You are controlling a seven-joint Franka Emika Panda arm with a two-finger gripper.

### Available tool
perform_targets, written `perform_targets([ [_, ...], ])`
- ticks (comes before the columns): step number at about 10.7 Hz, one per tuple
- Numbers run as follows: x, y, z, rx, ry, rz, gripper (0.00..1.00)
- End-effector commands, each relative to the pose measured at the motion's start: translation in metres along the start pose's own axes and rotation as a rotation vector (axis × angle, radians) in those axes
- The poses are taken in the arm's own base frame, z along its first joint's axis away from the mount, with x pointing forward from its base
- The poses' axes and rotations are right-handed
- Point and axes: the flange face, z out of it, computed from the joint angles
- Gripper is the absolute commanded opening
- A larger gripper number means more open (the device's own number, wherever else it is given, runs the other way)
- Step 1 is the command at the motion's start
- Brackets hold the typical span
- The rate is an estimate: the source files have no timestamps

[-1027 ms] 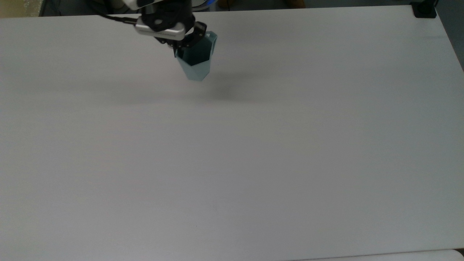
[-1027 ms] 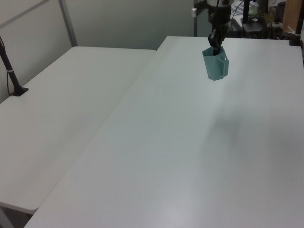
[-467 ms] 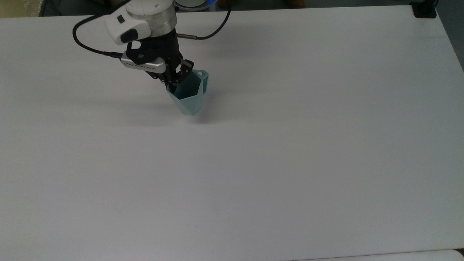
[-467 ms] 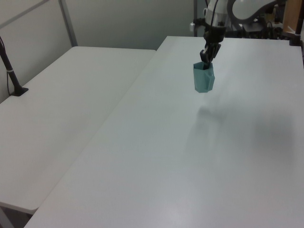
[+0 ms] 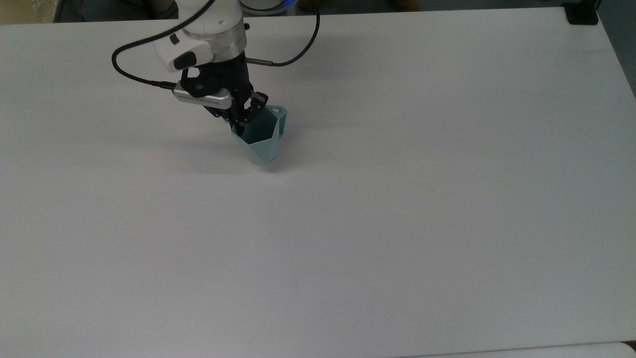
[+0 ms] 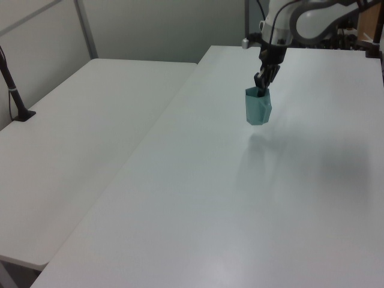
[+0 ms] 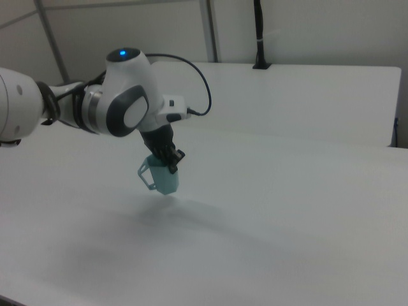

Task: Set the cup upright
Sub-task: 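Lower the upright teal cup onto the table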

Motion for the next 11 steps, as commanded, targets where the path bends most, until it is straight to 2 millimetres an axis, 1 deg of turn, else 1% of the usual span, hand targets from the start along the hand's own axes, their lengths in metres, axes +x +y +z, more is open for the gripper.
perform_targets([
  [1, -0.014, -0.002, 0.008, 0.023, 0.01, -0.012, 0.0],
  [2, -0.016, -0.004, 0.01, 0.022, 0.005, -0.016, 0.0],
  [5, -0.022, -0.011, 0.035, 0.002, -0.034, -0.036, 0.0],
  [7, -0.023, -0.014, 0.038, 0.0, -0.038, -0.043, 0.0],
  [9, -0.023, -0.013, 0.041, -0.004, -0.045, -0.045, 0.0],
  [11, -0.024, -0.013, 0.042, -0.007, -0.057, -0.043, 0.38],
])
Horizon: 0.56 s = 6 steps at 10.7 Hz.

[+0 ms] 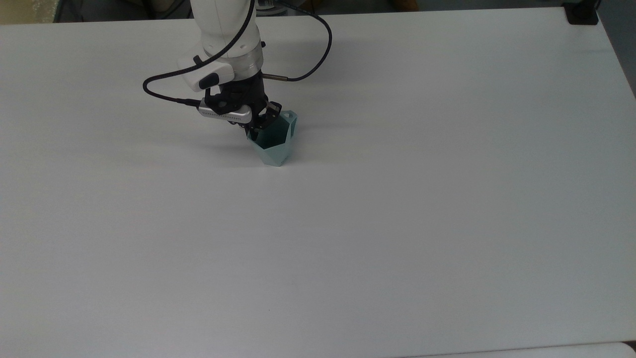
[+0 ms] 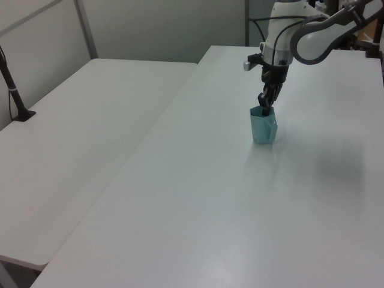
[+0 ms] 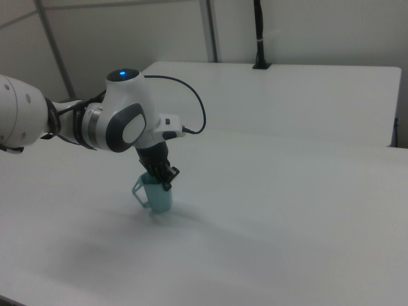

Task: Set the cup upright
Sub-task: 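Lower the upright teal cup onto the table, then open the gripper and raise it away from the cup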

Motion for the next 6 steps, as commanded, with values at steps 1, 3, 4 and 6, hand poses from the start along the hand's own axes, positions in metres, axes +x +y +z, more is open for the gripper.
perform_targets([
  [1, -0.001, 0.0, -0.002, 0.011, 0.01, -0.009, 0.47],
  [3, -0.002, -0.001, -0.002, 0.01, 0.008, -0.018, 1.0],
  [4, -0.002, -0.001, -0.005, 0.011, 0.006, -0.017, 1.0],
  [6, 0.001, -0.003, -0.033, 0.007, -0.047, -0.019, 1.0],
])
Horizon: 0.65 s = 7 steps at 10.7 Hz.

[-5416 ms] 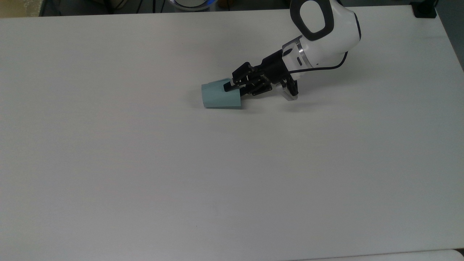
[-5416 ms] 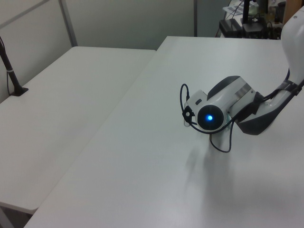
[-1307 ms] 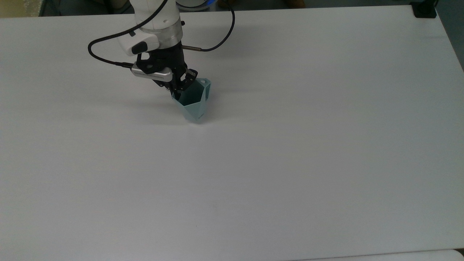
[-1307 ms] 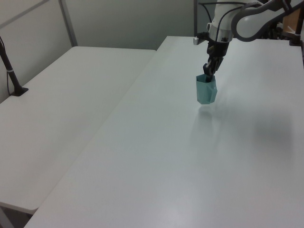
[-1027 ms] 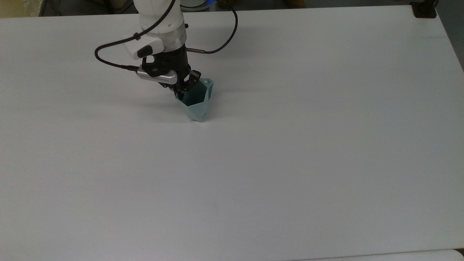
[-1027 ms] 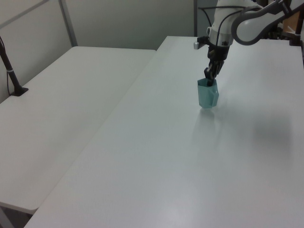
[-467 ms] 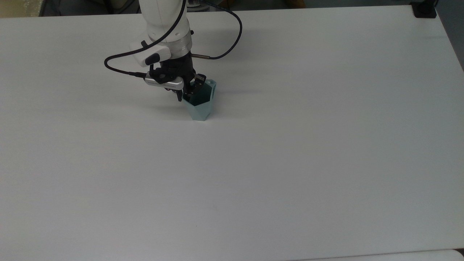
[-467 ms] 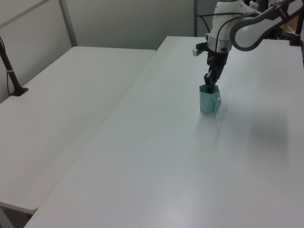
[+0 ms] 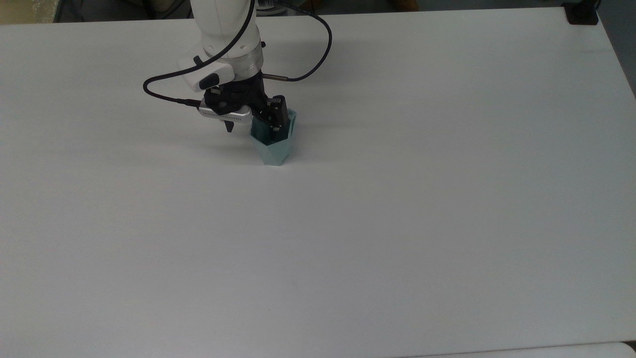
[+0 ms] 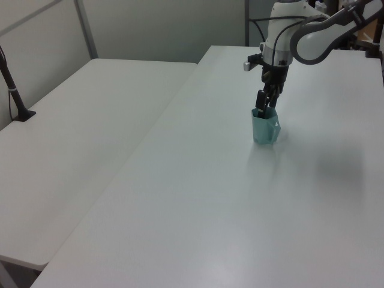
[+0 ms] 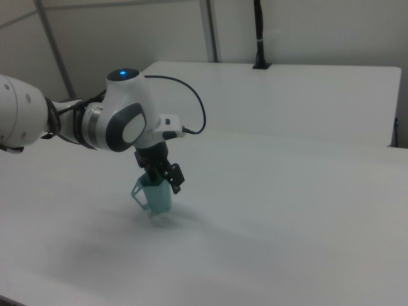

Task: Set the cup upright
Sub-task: 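Open the gripper and raise it away from the cup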

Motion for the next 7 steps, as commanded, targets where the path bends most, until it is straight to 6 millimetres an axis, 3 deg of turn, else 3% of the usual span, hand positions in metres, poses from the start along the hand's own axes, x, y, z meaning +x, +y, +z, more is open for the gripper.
perform_targets([
  [1, 0.004, -0.002, -0.054, 0.007, -0.062, -0.02, 1.0],
  [4, 0.021, 0.004, -0.125, 0.036, 0.008, 0.007, 1.0],
  [7, 0.026, 0.036, -0.214, 0.033, -0.018, -0.06, 1.0],
])
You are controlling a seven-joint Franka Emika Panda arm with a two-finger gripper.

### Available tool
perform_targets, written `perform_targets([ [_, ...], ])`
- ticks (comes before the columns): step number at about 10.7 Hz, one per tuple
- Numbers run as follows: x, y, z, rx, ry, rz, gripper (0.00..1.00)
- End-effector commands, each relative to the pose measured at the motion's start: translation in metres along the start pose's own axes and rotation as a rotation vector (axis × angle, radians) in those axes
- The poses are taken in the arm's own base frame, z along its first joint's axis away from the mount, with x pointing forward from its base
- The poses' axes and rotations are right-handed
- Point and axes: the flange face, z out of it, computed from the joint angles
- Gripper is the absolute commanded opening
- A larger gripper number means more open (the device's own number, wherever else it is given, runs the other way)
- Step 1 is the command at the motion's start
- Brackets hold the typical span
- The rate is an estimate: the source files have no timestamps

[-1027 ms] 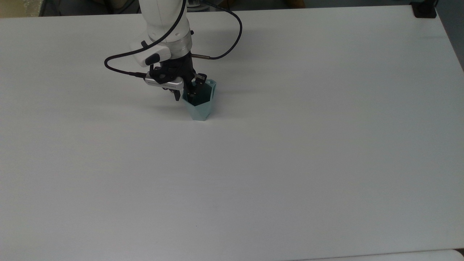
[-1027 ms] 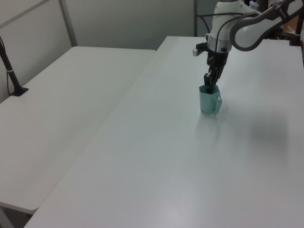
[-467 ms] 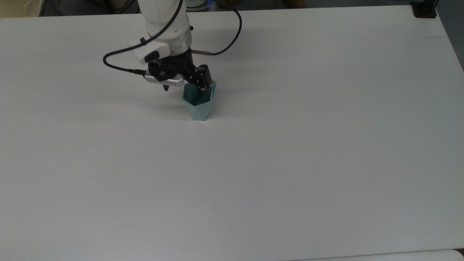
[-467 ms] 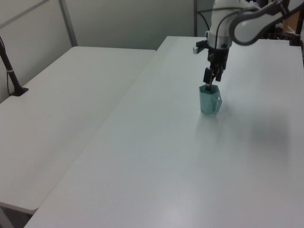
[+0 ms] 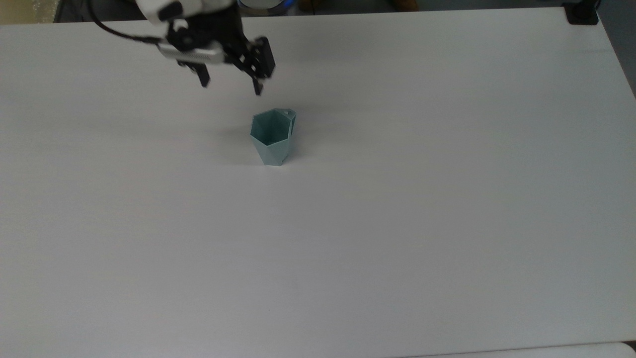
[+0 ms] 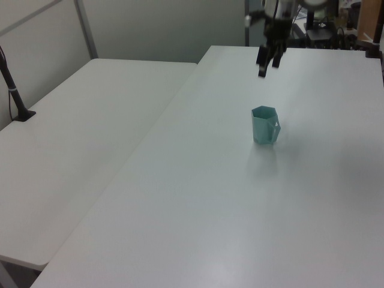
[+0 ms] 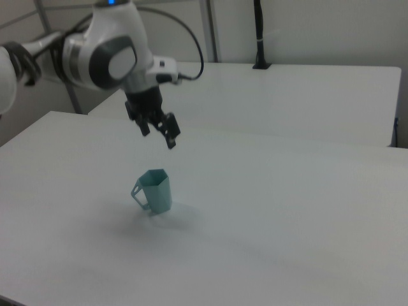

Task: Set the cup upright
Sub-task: 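Open the gripper and raise it away from the cup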

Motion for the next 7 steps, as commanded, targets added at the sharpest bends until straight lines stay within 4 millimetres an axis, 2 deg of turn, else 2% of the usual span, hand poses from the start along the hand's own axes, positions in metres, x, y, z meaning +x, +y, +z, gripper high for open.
perform_targets([
  [1, -0.001, 0.024, -0.092, 0.003, -0.045, -0.161, 1.0],
  [3, -0.014, 0.045, -0.112, -0.045, -0.114, -0.232, 1.0],
  [5, -0.011, 0.068, -0.114, -0.054, -0.114, -0.182, 1.0],
  [7, -0.012, 0.067, -0.114, -0.054, -0.113, -0.181, 1.0],
])
